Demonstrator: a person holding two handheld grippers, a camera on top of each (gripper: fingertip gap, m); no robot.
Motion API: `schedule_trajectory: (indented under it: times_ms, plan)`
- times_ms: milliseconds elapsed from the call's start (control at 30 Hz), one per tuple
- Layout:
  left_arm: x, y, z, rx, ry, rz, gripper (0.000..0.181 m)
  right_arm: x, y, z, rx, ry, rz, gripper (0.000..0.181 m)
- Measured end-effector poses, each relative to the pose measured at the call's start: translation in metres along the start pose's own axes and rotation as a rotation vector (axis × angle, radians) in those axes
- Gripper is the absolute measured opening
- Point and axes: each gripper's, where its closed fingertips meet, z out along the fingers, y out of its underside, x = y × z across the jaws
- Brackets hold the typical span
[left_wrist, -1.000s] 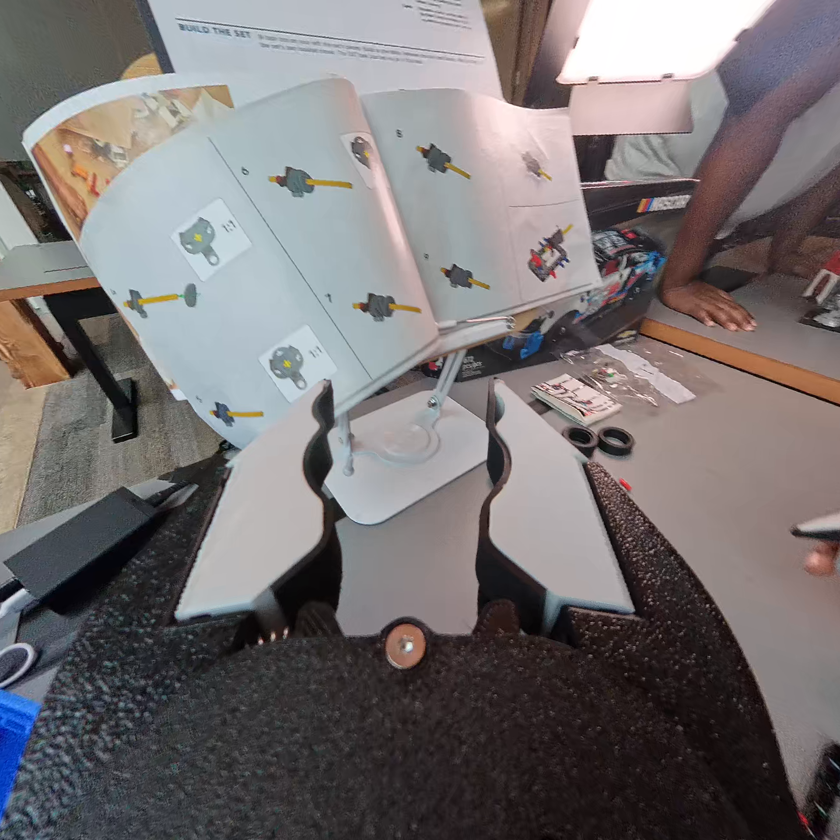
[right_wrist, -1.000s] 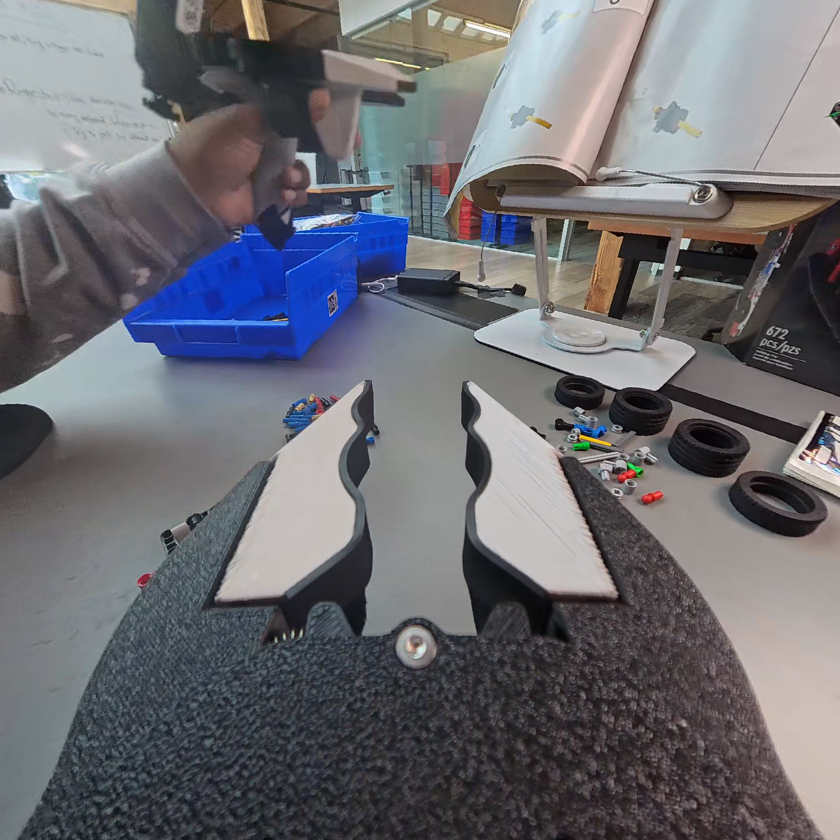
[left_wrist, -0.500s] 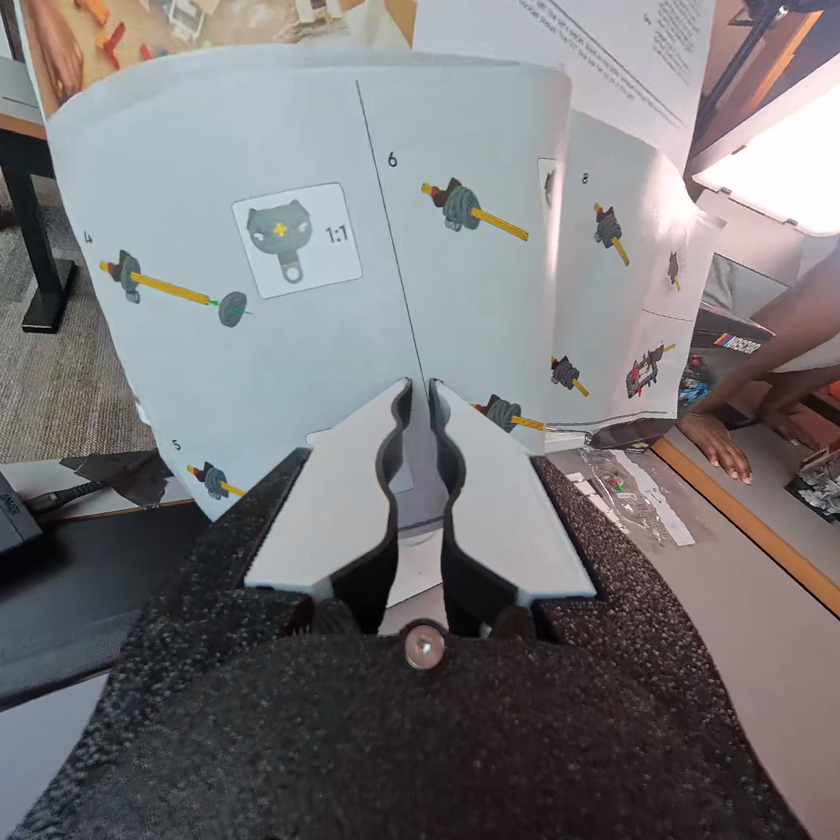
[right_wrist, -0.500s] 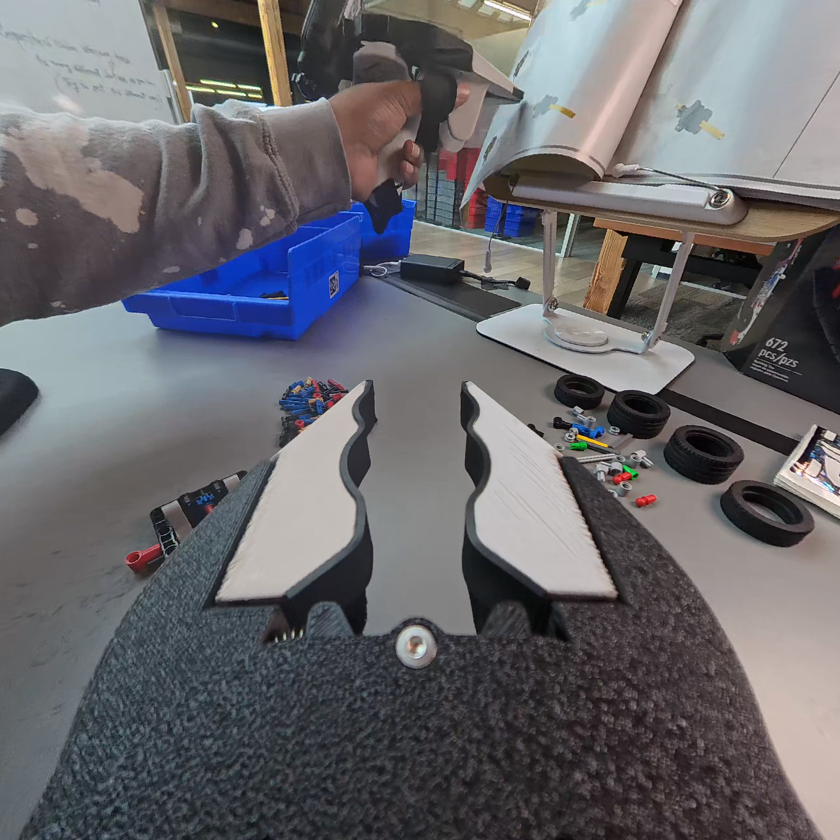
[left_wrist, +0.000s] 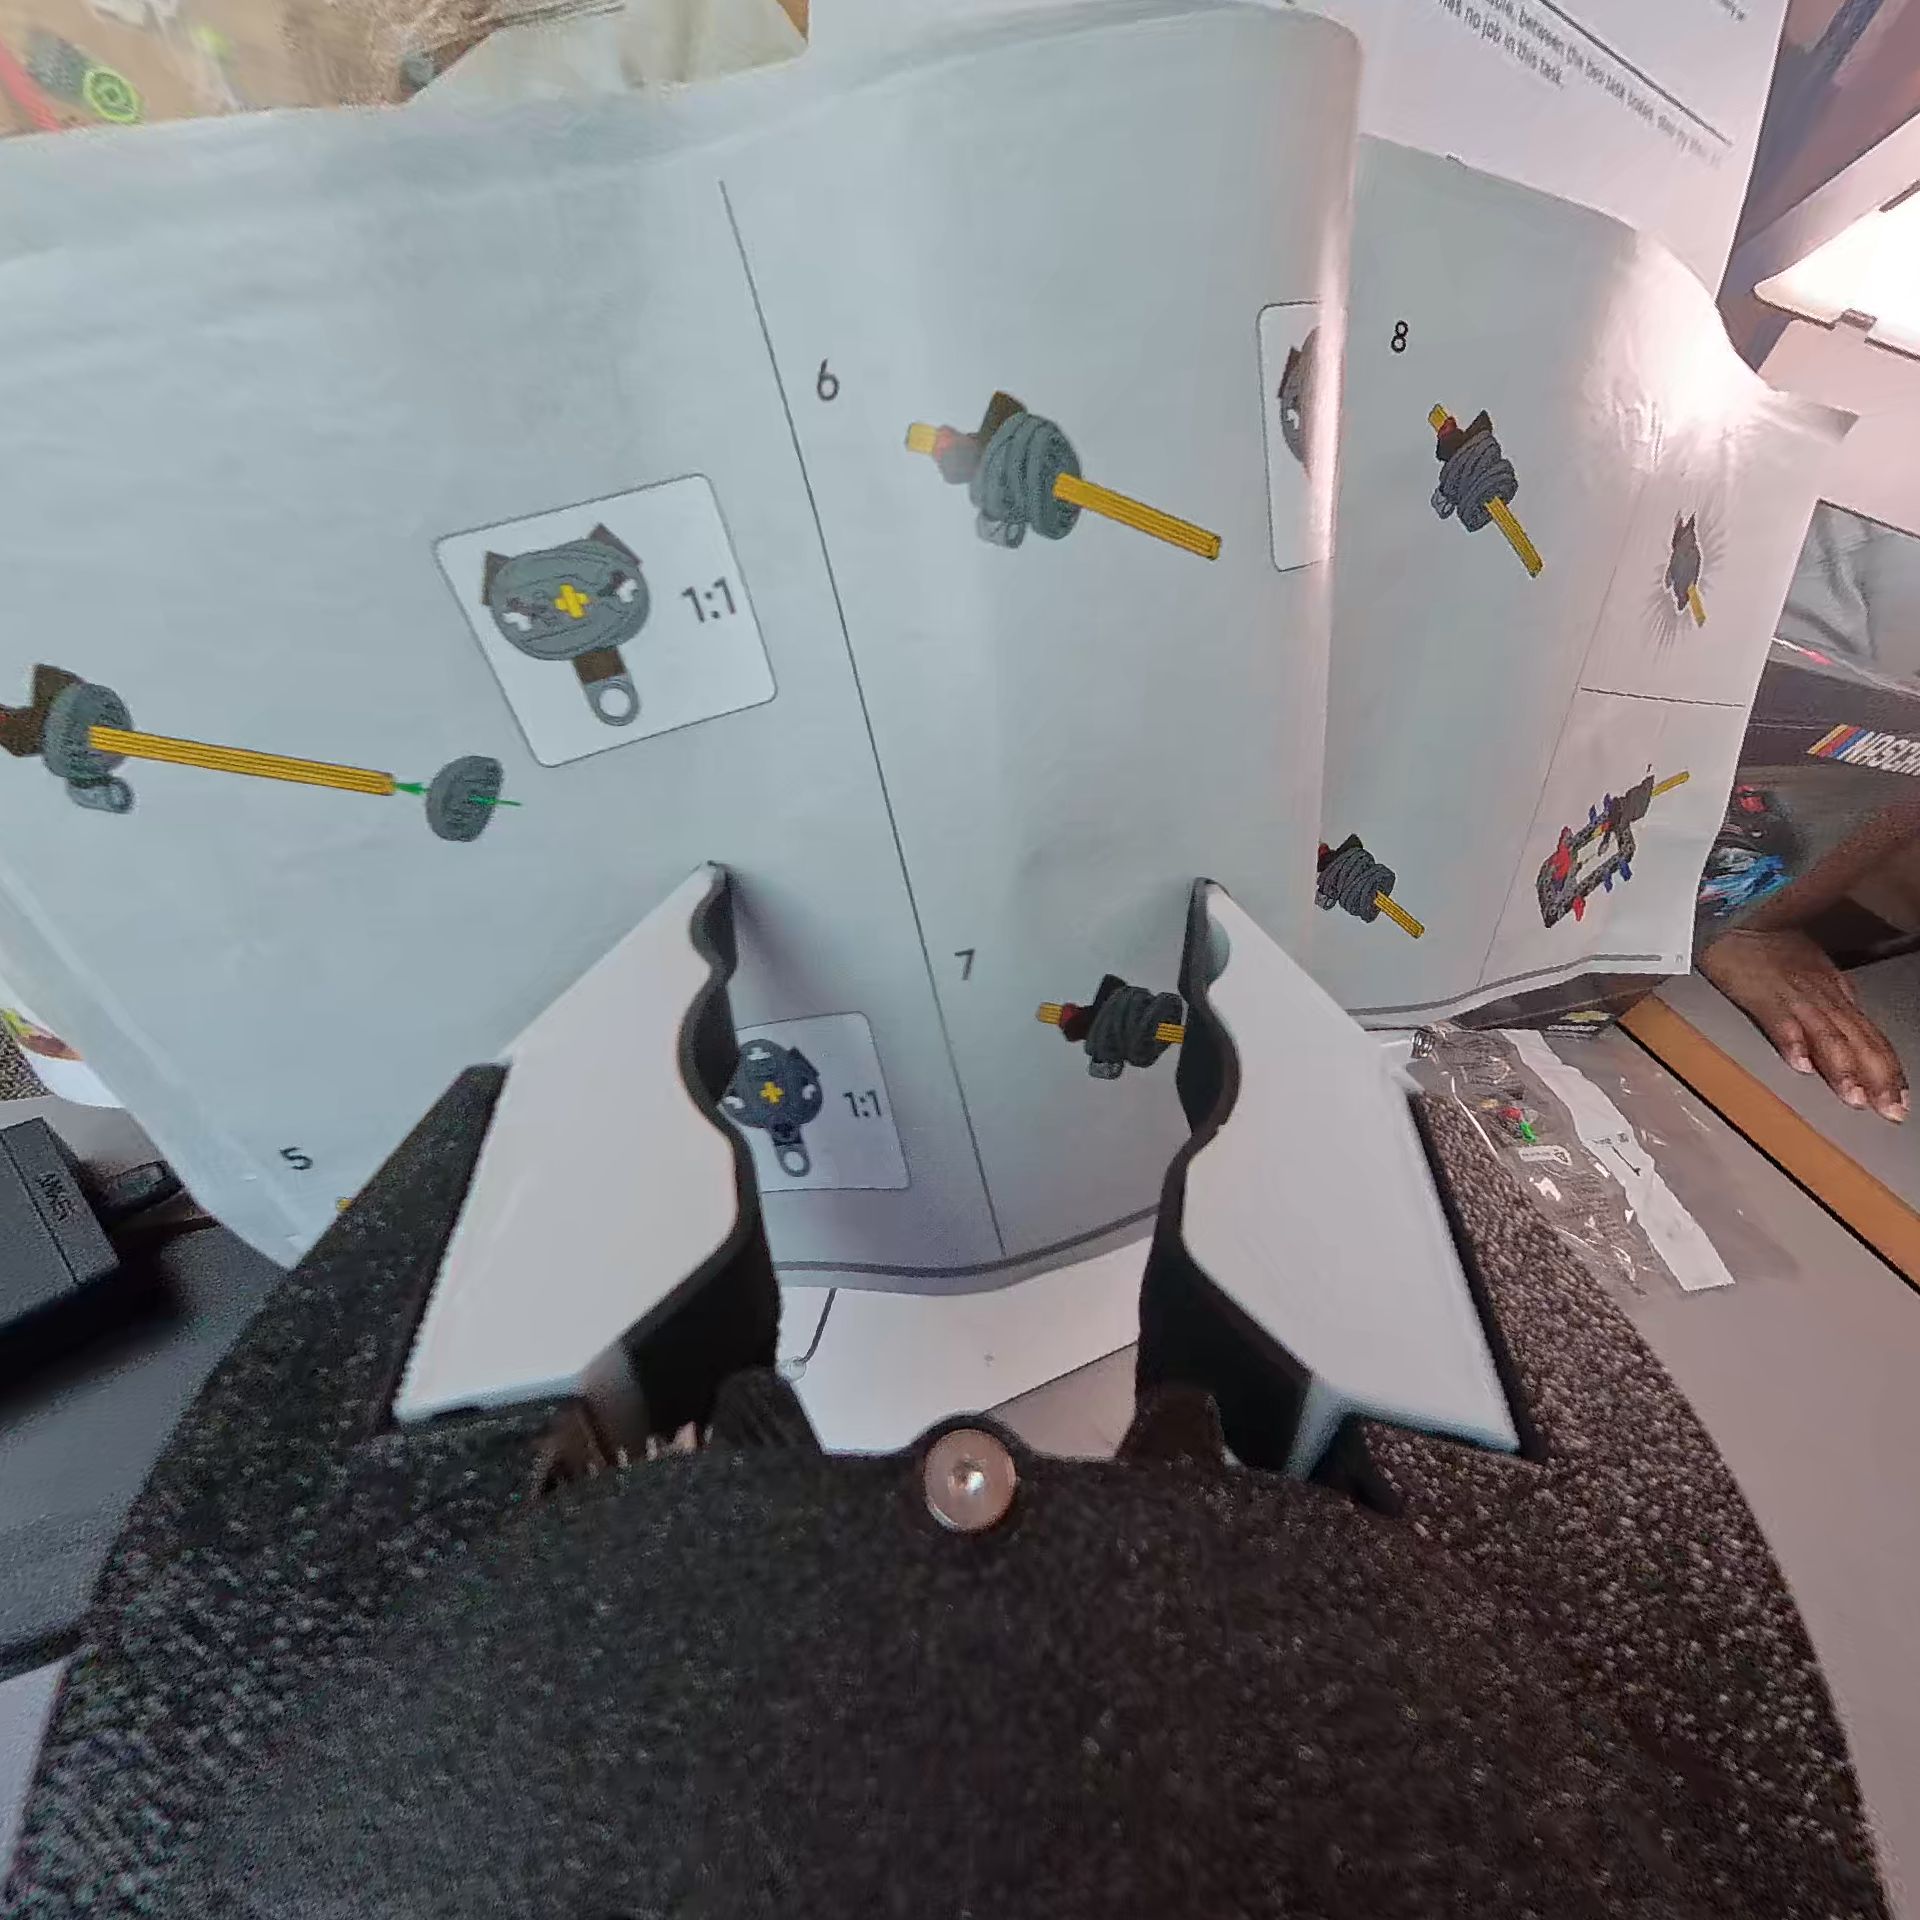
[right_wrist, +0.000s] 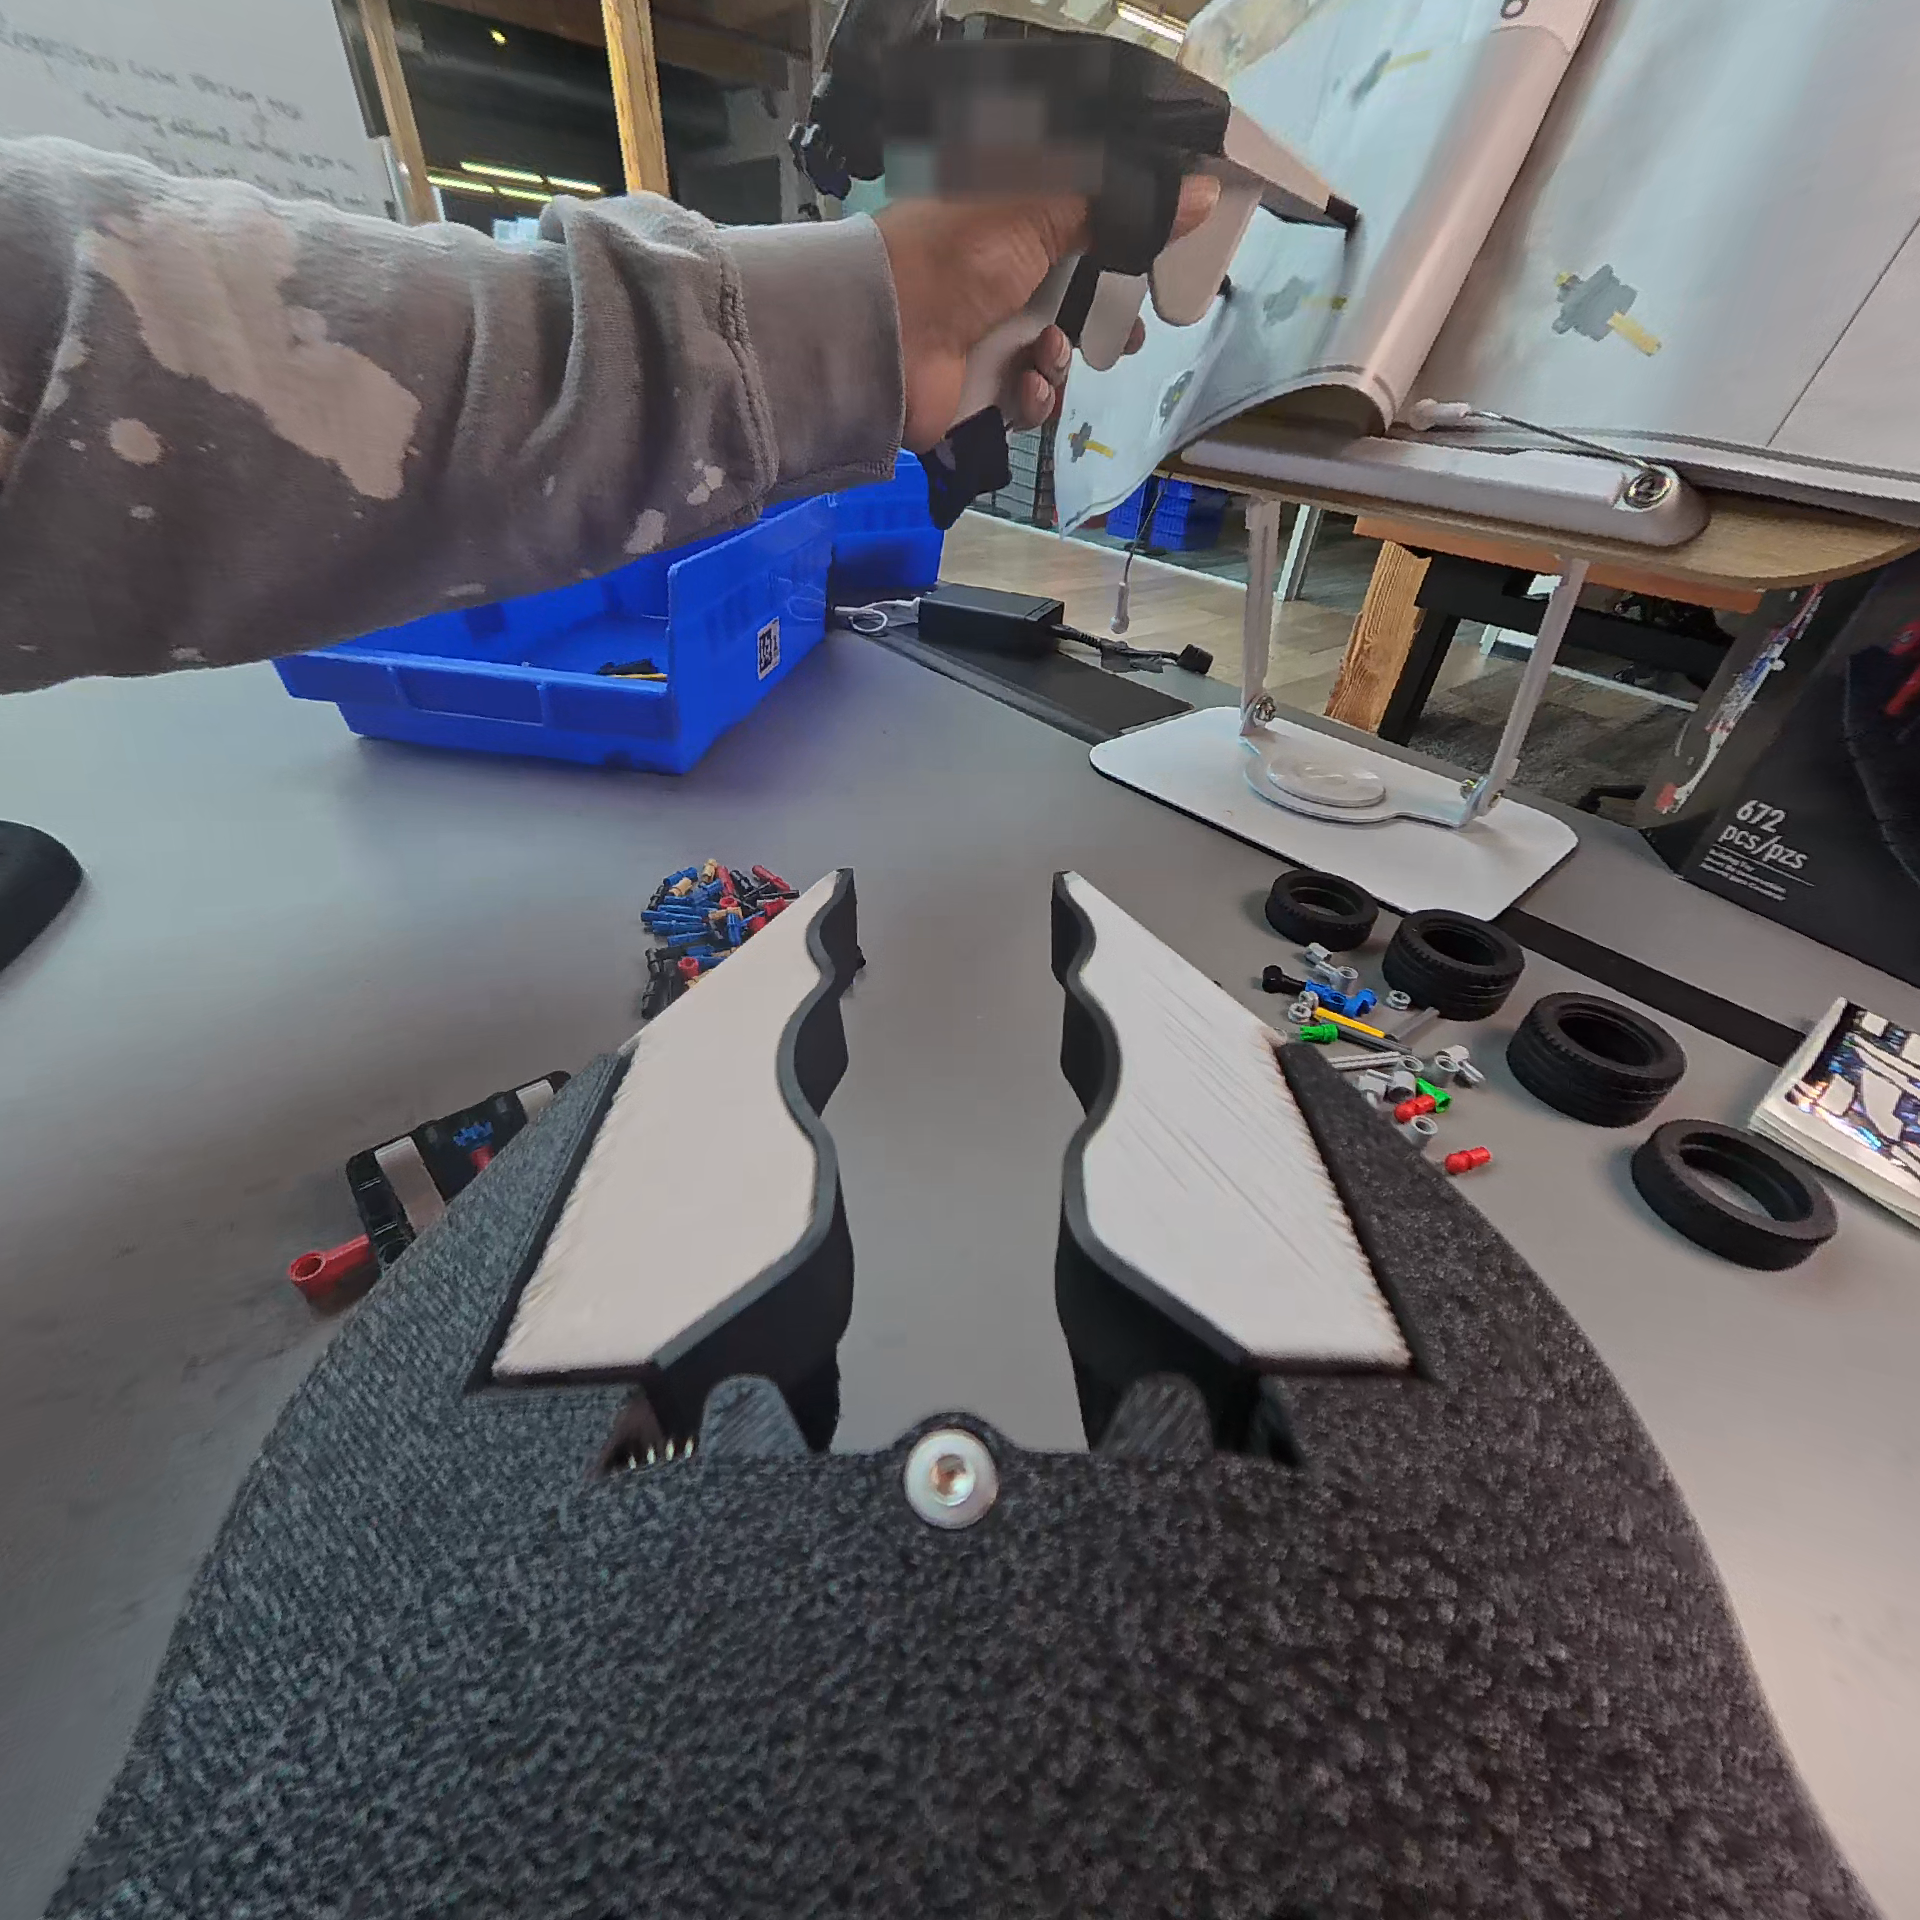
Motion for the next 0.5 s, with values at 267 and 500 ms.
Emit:
schedule_trajectory:
  times_ms: [267,500]
  plan:
    - [0.005,-0.017,-0.010,0.079,-0.012,0.042,0.028,0.003,-0.006,-0.003,0.018,-0.002,0.000,0.037]
    - [-0.022,-0.020,-0.001,0.039,-0.076,-0.092,0.136,0.002,-0.010,-0.004,0.025,-0.006,-0.005,0.037]
